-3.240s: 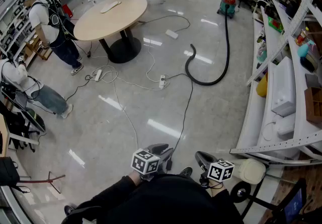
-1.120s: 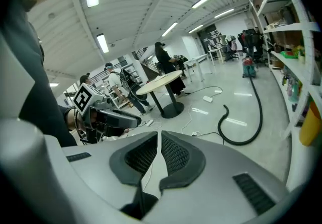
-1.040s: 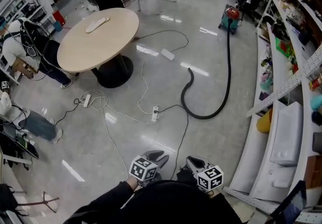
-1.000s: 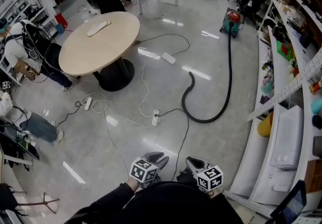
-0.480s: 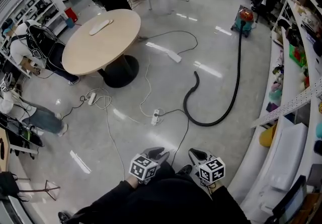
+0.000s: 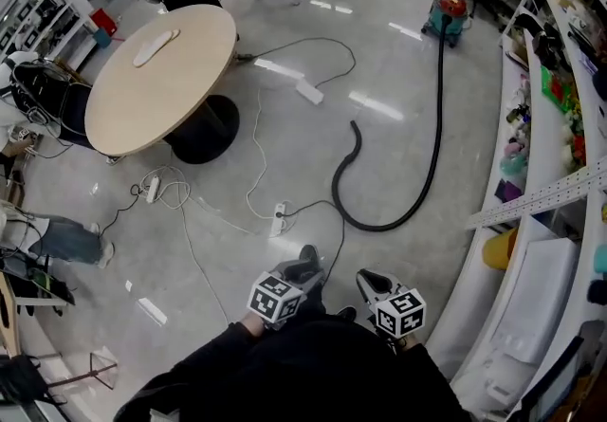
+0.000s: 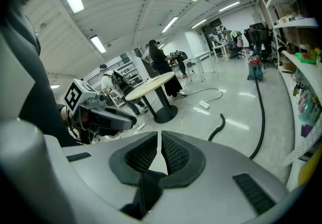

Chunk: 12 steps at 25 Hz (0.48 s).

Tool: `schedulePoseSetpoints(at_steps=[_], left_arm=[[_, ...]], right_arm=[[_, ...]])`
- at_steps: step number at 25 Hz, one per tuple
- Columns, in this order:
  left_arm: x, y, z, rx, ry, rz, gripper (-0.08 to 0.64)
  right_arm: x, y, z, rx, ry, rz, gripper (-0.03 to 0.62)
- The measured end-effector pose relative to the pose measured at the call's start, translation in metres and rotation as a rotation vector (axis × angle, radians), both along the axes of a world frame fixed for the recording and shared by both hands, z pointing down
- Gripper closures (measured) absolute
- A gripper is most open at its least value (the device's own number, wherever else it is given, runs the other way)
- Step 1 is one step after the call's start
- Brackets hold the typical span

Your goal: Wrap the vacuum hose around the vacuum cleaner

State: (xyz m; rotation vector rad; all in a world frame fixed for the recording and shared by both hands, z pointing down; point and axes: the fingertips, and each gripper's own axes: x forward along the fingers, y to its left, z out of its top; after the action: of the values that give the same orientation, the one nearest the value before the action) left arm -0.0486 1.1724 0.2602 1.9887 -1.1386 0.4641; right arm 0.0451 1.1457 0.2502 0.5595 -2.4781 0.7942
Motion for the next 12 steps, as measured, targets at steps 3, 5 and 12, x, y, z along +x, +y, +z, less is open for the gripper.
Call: schedulePoseSetpoints(at_steps=[3,5,12], left_arm=[[-0.018,-0.054,0.0,0.027,0.004,0.081,0.423],[-0.03,-0.083,-0.001,0.054,-0.003,0.144,0.423],[-0.07,-0.152,0.032,0.04,-0.052,0.285,0.423]], right_arm=[[-0.021,-0.042,-0.002,0.008,0.026,0.044,0.558],[-0.035,-0.066,-0.002,0.011,0.052,0.076,0.558],[-0.07,-0.143,0.015,0.025,0.11,0.168,0.558]])
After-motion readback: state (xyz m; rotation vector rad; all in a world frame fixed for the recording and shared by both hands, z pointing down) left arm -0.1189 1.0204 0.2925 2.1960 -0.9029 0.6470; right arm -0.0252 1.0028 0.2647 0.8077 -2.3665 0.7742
